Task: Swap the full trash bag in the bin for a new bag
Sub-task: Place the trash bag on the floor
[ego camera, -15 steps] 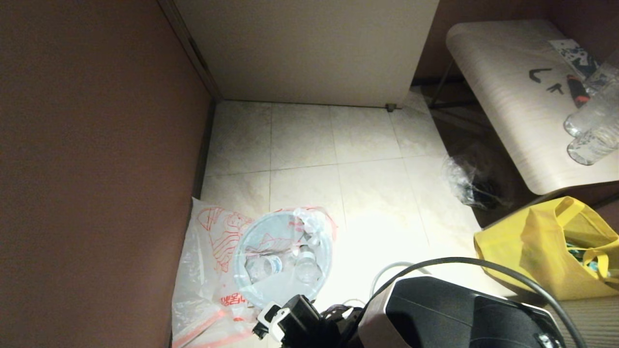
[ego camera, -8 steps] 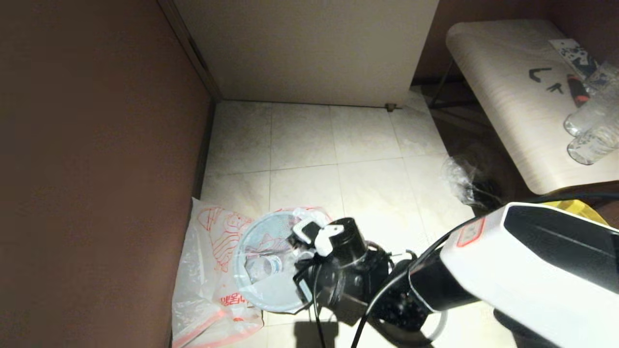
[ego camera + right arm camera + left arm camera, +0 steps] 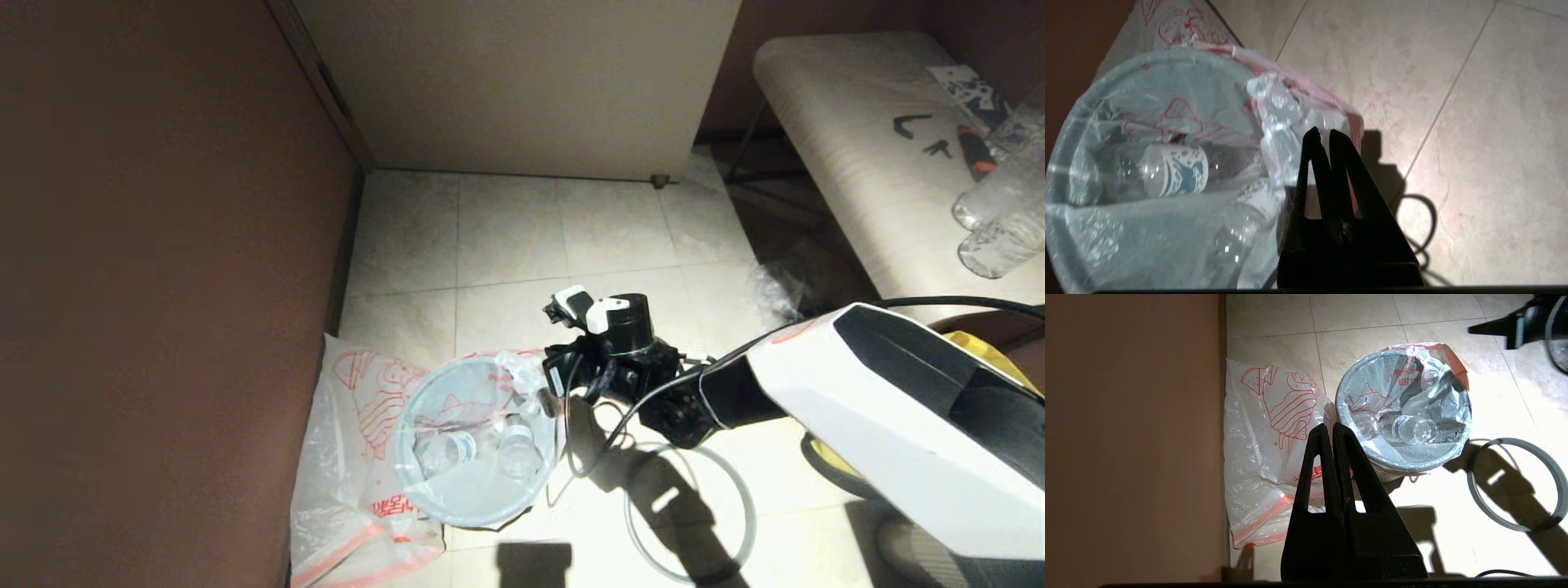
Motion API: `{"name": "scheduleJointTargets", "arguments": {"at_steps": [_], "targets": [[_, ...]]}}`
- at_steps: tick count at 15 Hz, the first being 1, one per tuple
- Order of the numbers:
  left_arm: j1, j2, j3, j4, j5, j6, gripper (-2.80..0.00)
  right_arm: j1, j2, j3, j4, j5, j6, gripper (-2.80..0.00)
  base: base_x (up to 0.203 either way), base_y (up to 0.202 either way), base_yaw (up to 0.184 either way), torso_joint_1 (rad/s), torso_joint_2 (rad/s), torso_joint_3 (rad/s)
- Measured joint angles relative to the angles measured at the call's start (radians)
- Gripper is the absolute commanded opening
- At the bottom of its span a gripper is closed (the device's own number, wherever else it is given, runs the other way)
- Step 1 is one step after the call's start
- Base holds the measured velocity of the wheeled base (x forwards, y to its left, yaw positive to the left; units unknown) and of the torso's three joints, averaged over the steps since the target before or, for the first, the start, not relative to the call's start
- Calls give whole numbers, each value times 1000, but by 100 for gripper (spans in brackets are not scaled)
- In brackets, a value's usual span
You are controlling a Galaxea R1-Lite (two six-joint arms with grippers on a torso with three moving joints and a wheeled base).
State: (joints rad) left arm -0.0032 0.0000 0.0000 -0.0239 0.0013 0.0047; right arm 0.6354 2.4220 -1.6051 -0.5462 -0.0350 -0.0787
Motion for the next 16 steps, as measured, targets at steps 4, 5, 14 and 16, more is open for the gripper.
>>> {"name": "scheduleJointTargets", "arguments": {"at_steps": [4, 5, 14, 16], "targets": [[0, 0, 0, 0, 0, 0, -280, -16, 133, -211, 12, -45, -68, 0, 0, 0, 0, 0, 0, 0], [0, 0, 0, 0, 0, 0, -280, -19, 157, -249, 20, -50, -79, 0, 0, 0, 0, 0, 0, 0], [0, 0, 0, 0, 0, 0, -280, -83, 259, -304, 39, -53, -103, 0, 0, 0, 0, 0, 0, 0], [0, 0, 0, 0, 0, 0, -280, -90, 274, -305, 40, -48, -108, 0, 0, 0, 0, 0, 0, 0]]}}
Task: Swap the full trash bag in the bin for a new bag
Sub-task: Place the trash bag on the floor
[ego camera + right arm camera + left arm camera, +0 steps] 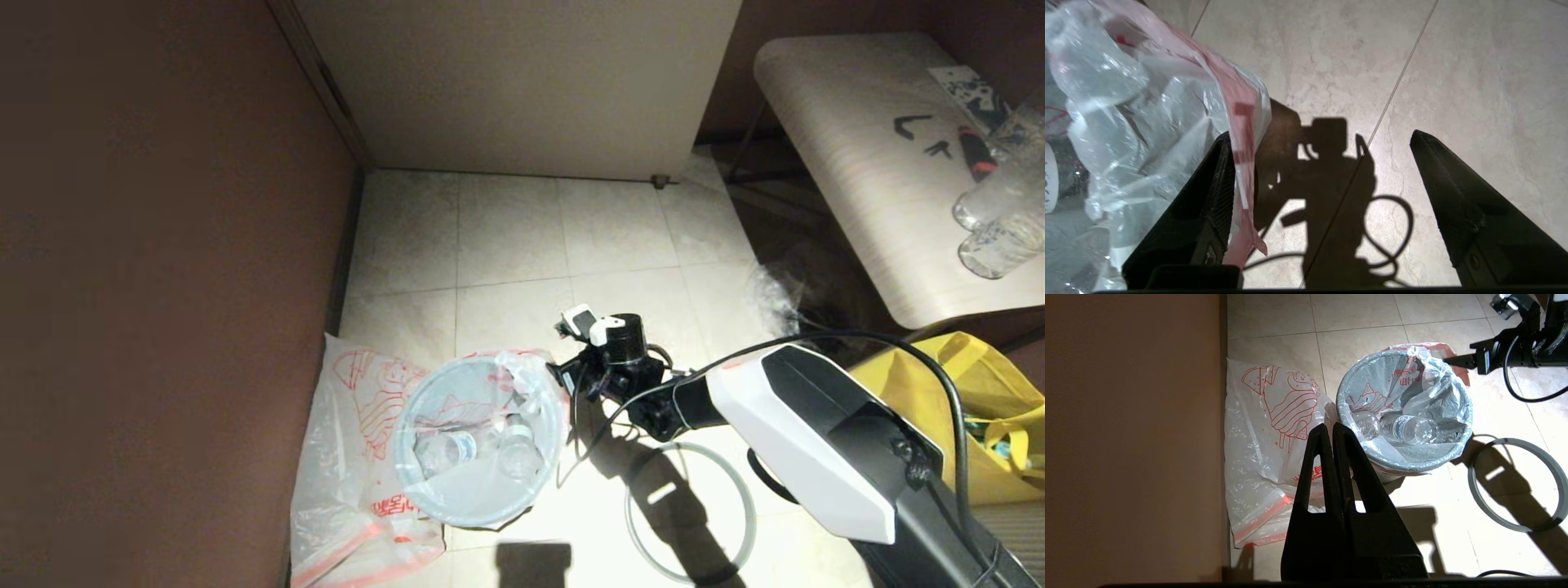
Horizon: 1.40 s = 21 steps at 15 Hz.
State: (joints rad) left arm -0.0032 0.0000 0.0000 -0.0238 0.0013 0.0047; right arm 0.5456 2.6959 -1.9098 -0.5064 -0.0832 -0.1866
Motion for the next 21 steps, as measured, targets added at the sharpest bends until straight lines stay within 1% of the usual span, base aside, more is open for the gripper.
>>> {"name": "scheduleJointTargets", "arguments": {"at_steps": [3, 6, 7, 12, 15, 16, 18, 19, 21], "targets": [[0, 0, 0, 0, 0, 0, -280, 9, 11, -5, 4, 6, 0, 0, 0, 0, 0, 0, 0, 0], [0, 0, 0, 0, 0, 0, -280, 15, 26, -38, 39, 7, 1, 0, 0, 0, 0, 0, 0, 0], [0, 0, 0, 0, 0, 0, -280, 16, 33, -50, 51, 8, 0, -280, 0, 0, 0, 0, 0, 0], [0, 0, 0, 0, 0, 0, -280, 26, 52, -63, 116, 51, 3, -280, 0, 0, 0, 0, 0, 0], [0, 0, 0, 0, 0, 0, -280, 29, 43, -63, 133, 59, 22, -280, 0, 0, 0, 0, 0, 0], [0, 0, 0, 0, 0, 0, -280, 32, 34, -63, 135, 64, 49, -280, 0, 0, 0, 0, 0, 0], [0, 0, 0, 0, 0, 0, -280, 38, 4, -58, 149, 82, 130, -280, 0, 0, 0, 0, 0, 0], [0, 0, 0, 0, 0, 0, -280, 38, -15, -53, 170, 94, 181, -280, 0, 0, 0, 0, 0, 0], [0, 0, 0, 0, 0, 0, -280, 41, -56, -41, 230, 158, 304, -280, 0, 0, 0, 0, 0, 0]]}}
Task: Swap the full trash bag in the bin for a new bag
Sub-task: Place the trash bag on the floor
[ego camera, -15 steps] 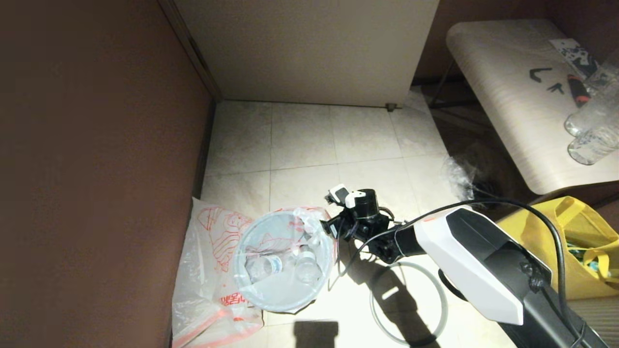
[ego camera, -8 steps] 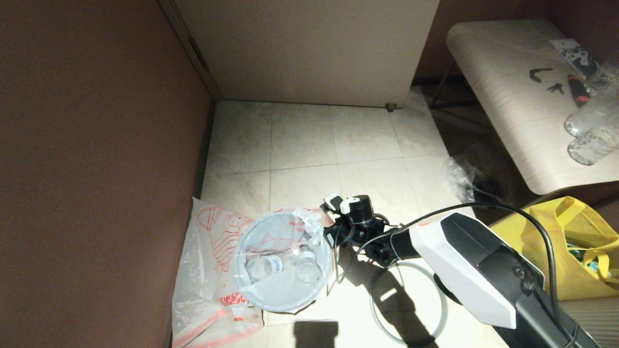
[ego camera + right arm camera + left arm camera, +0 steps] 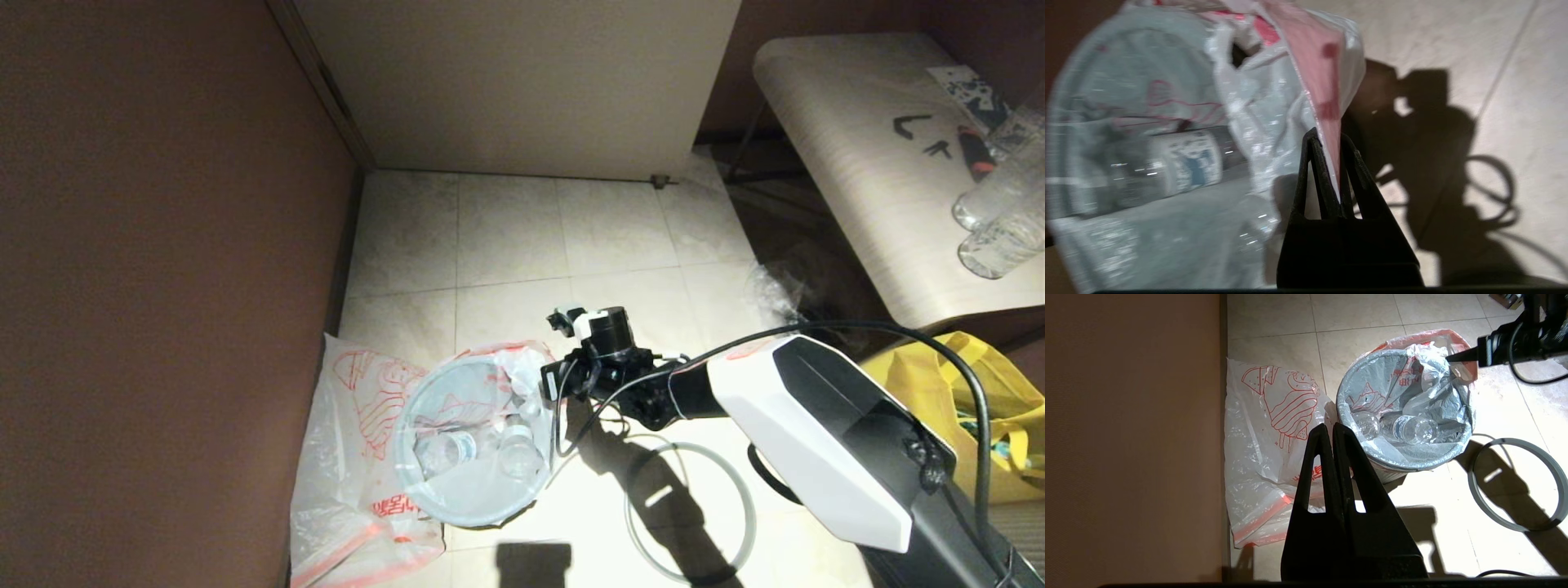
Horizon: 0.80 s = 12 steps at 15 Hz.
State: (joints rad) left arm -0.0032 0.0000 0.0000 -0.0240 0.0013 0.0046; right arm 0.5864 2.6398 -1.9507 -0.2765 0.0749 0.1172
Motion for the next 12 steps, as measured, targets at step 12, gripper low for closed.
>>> {"name": "scheduleJointTargets", "arguments": {"at_steps": [12], "targets": [[0, 0, 0, 0, 0, 0, -280, 38, -64, 79, 36, 334, 495, -280, 0, 0, 0, 0, 0, 0]]}}
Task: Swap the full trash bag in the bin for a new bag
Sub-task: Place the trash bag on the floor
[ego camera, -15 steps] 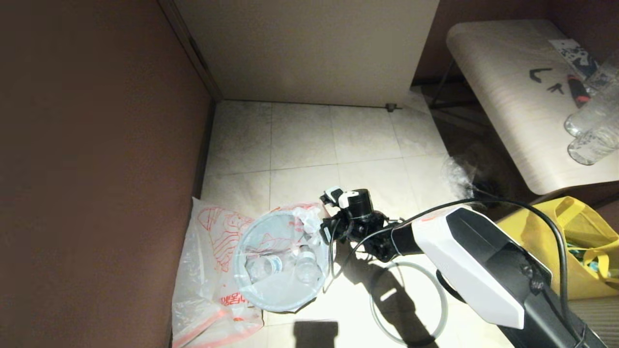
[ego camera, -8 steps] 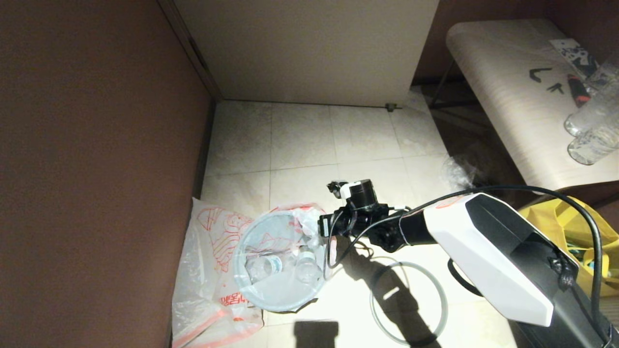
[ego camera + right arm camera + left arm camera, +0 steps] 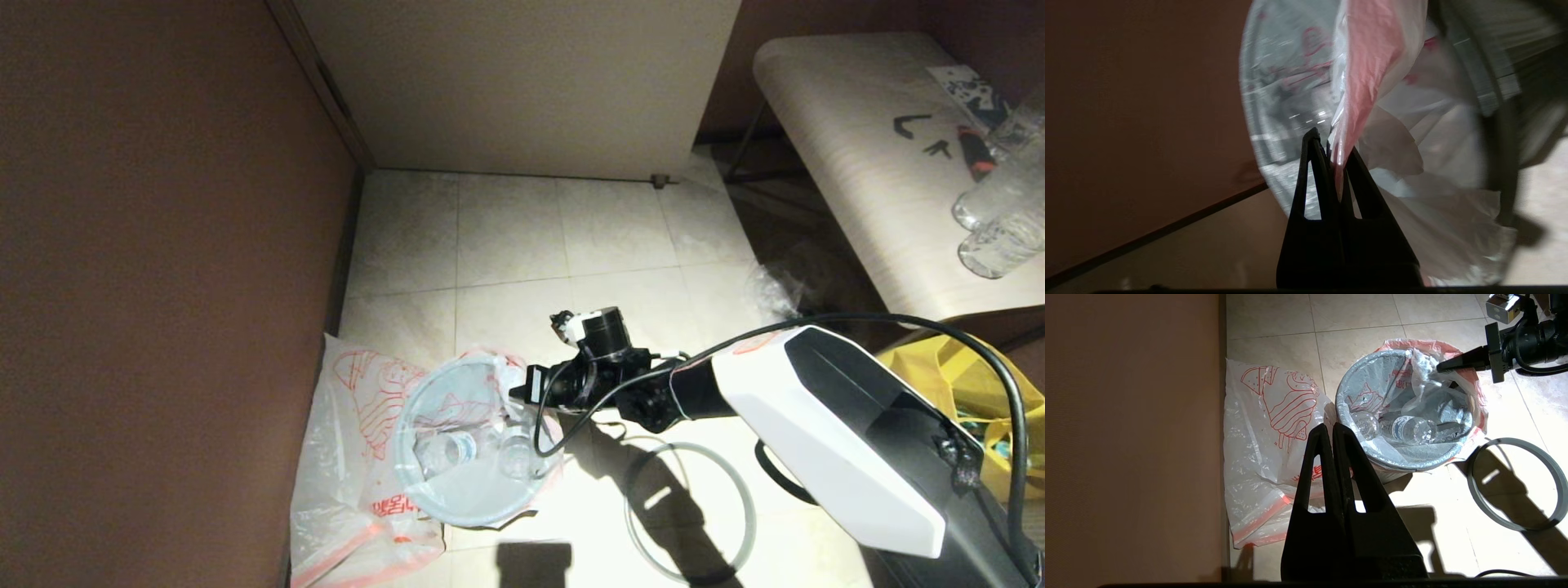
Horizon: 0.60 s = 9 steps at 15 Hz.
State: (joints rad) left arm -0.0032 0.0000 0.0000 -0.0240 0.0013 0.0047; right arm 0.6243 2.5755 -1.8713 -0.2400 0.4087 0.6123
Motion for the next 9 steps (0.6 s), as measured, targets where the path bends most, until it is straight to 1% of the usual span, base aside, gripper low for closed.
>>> {"name": "scheduleJointTargets", "arguments": {"at_steps": [1, 3, 7, 9], "targets": [[0, 0, 0, 0, 0, 0, -280, 11, -4, 1, 0, 7, 26, -280, 0, 0, 0, 0, 0, 0], [0, 0, 0, 0, 0, 0, -280, 32, -10, 3, 1, 24, 51, -280, 0, 0, 0, 0, 0, 0], [0, 0, 0, 0, 0, 0, -280, 50, -30, 3, -4, 129, 123, -280, 0, 0, 0, 0, 0, 0], [0, 0, 0, 0, 0, 0, -280, 66, -40, -1, -8, 144, 152, -280, 0, 0, 0, 0, 0, 0]]}}
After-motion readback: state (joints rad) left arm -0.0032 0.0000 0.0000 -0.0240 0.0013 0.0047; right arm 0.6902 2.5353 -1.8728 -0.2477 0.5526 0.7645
